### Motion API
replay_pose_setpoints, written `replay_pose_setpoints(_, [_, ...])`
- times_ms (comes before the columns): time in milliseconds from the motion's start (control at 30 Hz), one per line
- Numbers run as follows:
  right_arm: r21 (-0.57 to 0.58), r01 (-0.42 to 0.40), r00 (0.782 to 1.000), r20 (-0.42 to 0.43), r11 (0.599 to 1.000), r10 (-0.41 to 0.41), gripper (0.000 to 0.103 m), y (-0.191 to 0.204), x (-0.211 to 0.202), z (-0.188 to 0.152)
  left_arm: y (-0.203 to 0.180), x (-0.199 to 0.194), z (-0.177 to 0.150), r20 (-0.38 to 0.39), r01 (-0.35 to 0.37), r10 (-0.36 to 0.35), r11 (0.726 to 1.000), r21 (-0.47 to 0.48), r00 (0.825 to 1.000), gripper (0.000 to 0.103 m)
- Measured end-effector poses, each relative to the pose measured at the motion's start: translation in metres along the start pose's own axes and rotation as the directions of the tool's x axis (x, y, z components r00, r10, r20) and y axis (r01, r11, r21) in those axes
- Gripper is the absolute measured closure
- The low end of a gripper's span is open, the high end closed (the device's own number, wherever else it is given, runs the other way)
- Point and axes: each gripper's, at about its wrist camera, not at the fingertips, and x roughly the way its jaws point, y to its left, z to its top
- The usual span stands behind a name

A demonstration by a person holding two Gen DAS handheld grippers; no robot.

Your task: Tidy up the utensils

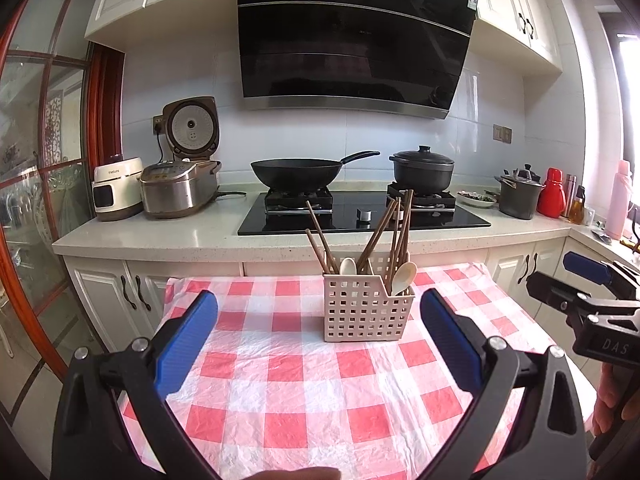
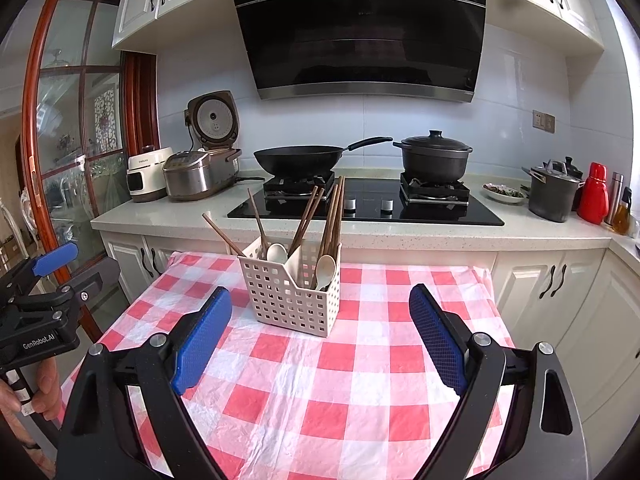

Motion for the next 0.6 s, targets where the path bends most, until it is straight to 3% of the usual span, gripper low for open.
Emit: replay_pose_setpoints(600, [-0.002, -0.007, 1.000, 0.006, 1.000, 0.007, 0.019, 0.0034, -0.0019, 0.0031, -0.0008, -0.0018, 0.0002, 0.006, 0.000, 0.000, 1.000, 0.005, 1.000, 0.005])
